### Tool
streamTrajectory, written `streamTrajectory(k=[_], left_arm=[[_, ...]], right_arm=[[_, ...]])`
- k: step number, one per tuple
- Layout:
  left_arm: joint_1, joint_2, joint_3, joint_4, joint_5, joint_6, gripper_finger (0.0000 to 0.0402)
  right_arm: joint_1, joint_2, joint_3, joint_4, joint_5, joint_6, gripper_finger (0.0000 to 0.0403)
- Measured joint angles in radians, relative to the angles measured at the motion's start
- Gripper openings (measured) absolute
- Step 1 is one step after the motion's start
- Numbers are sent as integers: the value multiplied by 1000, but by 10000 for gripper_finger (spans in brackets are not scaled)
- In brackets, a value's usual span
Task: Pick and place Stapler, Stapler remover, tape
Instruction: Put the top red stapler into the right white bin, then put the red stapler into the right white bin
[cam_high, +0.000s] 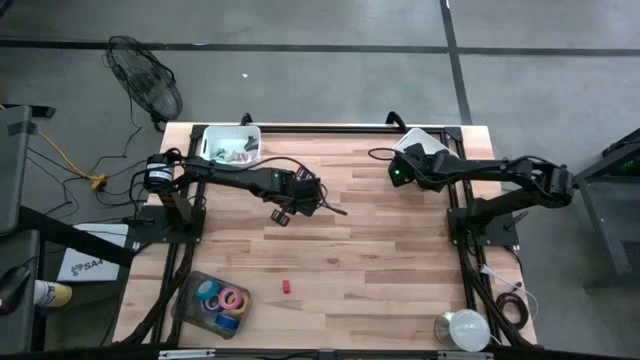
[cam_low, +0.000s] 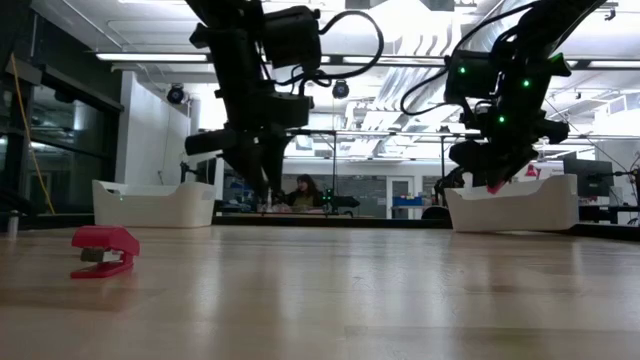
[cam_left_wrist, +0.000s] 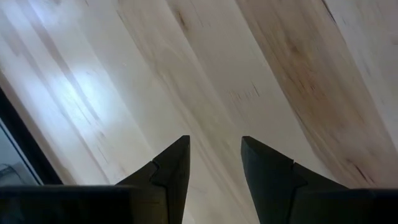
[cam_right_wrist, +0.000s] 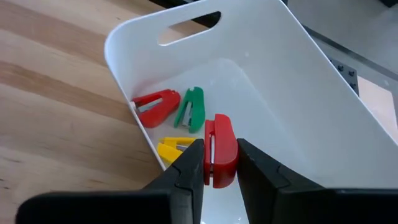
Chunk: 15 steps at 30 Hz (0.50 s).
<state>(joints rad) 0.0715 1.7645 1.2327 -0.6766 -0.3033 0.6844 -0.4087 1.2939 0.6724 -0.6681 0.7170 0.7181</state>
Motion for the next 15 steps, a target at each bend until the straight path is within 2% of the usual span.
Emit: streamTrajectory(k=[8,15], left_arm=[[0,0,-23,-40,37,-9,140],[0,0,-63,-65,142,-11,140]], right_arm=[[-4,4,0,-7,-10,7,94],[-4,4,0,-7,-11,7,135]])
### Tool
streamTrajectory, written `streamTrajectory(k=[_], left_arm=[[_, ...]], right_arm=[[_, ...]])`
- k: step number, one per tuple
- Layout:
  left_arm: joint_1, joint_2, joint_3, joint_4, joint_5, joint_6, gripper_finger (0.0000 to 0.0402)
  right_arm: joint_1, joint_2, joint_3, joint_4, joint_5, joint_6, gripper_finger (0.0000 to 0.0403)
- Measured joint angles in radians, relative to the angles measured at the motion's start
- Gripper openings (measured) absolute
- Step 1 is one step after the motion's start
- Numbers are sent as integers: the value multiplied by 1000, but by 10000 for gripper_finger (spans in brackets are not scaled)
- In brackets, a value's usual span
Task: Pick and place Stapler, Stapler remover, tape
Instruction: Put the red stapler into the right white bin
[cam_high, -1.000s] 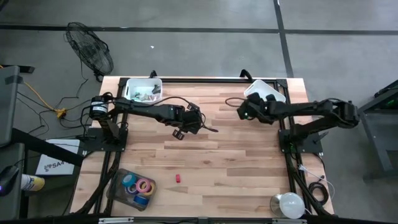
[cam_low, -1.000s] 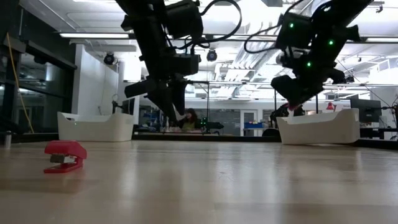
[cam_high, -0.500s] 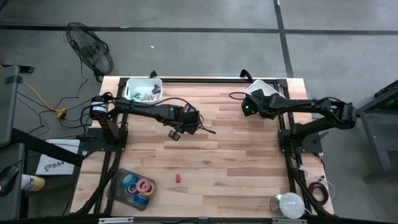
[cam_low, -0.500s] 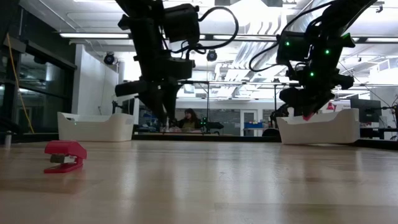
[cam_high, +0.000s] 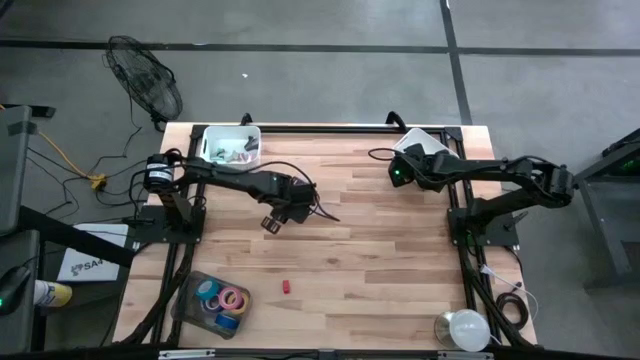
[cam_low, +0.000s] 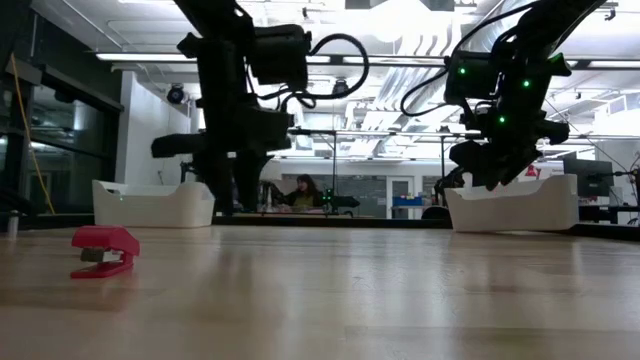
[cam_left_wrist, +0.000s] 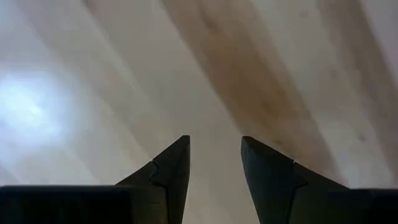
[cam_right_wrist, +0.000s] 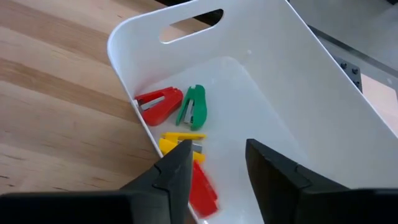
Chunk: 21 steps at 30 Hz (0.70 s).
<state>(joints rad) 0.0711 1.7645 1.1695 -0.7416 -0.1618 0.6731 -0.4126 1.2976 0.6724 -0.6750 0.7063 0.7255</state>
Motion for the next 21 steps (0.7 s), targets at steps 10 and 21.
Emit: streamTrajectory(k=[10,21], left_arm=[[-38,-5,-22,-99,123,51,140],[-187,-11,-22,-123,429,315,140]], right_arm=[[0,0,0,0,2,-5,158],[1,0,0,0,-8,-19,158]])
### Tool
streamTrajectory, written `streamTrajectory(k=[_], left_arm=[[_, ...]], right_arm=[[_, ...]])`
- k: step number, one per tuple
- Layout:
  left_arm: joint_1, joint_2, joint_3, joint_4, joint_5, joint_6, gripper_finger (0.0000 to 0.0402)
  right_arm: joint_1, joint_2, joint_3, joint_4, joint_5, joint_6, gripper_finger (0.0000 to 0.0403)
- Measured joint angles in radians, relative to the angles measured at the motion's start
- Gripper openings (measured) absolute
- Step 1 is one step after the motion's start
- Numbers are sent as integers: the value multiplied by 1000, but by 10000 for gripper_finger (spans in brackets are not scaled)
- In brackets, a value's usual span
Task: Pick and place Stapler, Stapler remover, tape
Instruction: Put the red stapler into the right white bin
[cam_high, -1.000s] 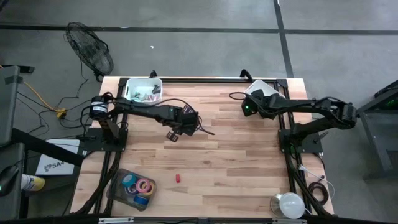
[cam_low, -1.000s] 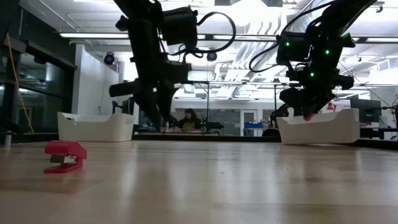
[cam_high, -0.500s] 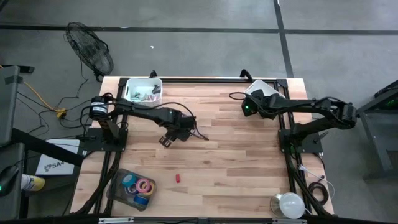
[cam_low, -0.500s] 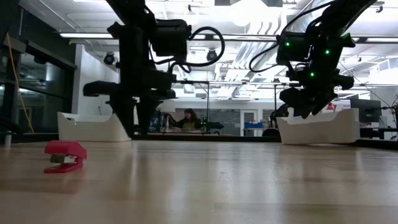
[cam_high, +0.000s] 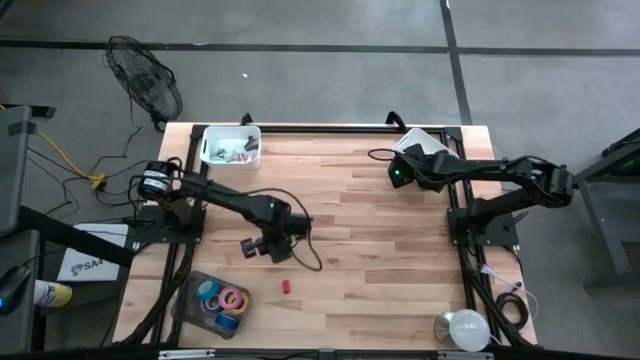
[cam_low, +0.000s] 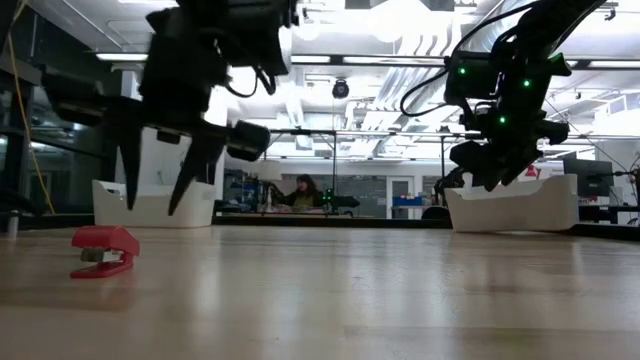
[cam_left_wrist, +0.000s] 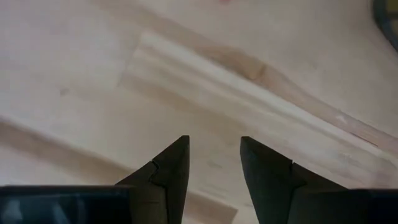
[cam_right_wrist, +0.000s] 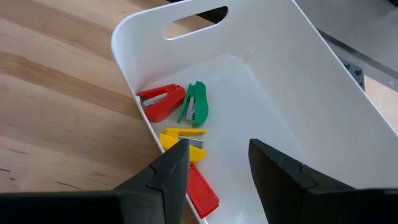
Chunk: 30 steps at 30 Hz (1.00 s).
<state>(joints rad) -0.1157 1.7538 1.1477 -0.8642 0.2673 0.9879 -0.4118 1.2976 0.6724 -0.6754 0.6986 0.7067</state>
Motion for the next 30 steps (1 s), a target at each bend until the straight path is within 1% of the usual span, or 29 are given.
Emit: streamTrajectory(k=[3,7,10,21,30], left_arm=[[-43,0,0,15,-18,55,140],[-99,0,0,94,-70,66,140],[-138,0,0,129,-86,84,140],[-239,1,0,242,-91,134,140],[-254,2,0,270,-68,132,140]], right_arm=[[0,0,0,0,-8,0,159],[0,0,0,1,-21,-7,158],[0,0,0,1,-24,-8,158],[2,0,0,3,-45,-16,158],[50,0,0,4,-33,-6,158]])
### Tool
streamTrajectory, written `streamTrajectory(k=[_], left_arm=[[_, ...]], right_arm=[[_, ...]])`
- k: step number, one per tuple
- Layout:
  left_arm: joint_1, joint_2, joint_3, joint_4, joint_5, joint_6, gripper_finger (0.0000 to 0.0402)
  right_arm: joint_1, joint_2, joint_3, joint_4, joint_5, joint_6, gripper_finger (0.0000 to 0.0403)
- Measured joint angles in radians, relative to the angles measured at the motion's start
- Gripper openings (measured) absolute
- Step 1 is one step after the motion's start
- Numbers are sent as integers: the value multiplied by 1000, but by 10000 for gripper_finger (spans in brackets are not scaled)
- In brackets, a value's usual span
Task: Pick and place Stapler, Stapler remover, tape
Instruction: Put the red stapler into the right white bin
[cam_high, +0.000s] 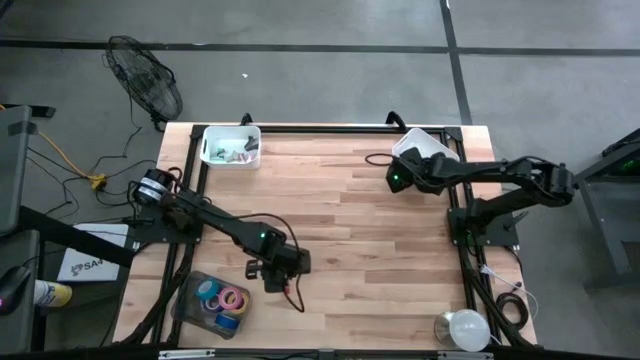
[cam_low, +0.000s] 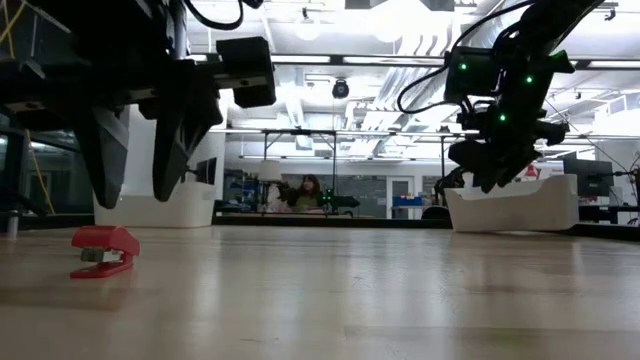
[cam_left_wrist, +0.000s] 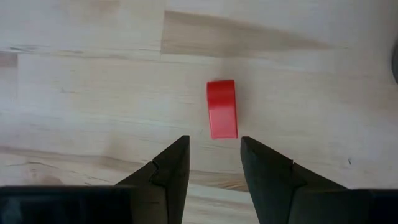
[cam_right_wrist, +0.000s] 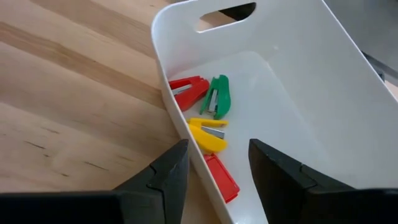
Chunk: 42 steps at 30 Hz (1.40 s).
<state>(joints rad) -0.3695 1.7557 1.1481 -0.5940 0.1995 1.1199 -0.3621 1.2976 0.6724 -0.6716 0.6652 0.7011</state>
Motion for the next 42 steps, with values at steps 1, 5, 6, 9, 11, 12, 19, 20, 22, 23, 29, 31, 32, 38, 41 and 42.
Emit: streamTrajectory(k=[1,5,6,9,11,12,19,20,22,23,29,31,32,38,41,42], left_arm=[[0,0,0,0,2,-4,140],[0,14,0,30,-17,-24,140],[0,14,0,30,-26,-24,140],[1,13,0,39,-23,-25,141],[0,13,0,38,-19,-25,148],[0,13,0,38,-14,-25,154],[-7,14,0,45,10,-51,225],[-7,20,1,55,26,-55,231],[-6,35,2,52,33,-72,237],[-6,46,2,47,34,-77,238],[-6,80,1,52,-4,-77,238],[-6,80,1,57,-2,-77,238],[-6,80,1,57,8,-78,238],[-6,95,1,56,49,-115,226],[-6,98,-1,53,53,-116,211],[-6,99,0,64,54,-121,206]], right_arm=[[5,0,0,0,3,5,158],[19,0,0,0,5,6,159],[22,0,0,0,5,6,159],[28,0,0,1,6,8,159],[30,0,0,2,7,9,159],[31,0,0,3,7,9,159],[32,0,0,3,5,9,160],[32,0,0,3,4,9,160],[32,0,0,3,-2,9,160],[32,0,0,3,-2,9,161],[32,0,0,11,-3,9,161],[32,0,0,11,-3,9,161],[32,0,0,12,-3,8,161],[32,0,0,15,-3,9,161],[32,0,0,19,-8,8,161],[32,0,0,20,-9,8,161]])
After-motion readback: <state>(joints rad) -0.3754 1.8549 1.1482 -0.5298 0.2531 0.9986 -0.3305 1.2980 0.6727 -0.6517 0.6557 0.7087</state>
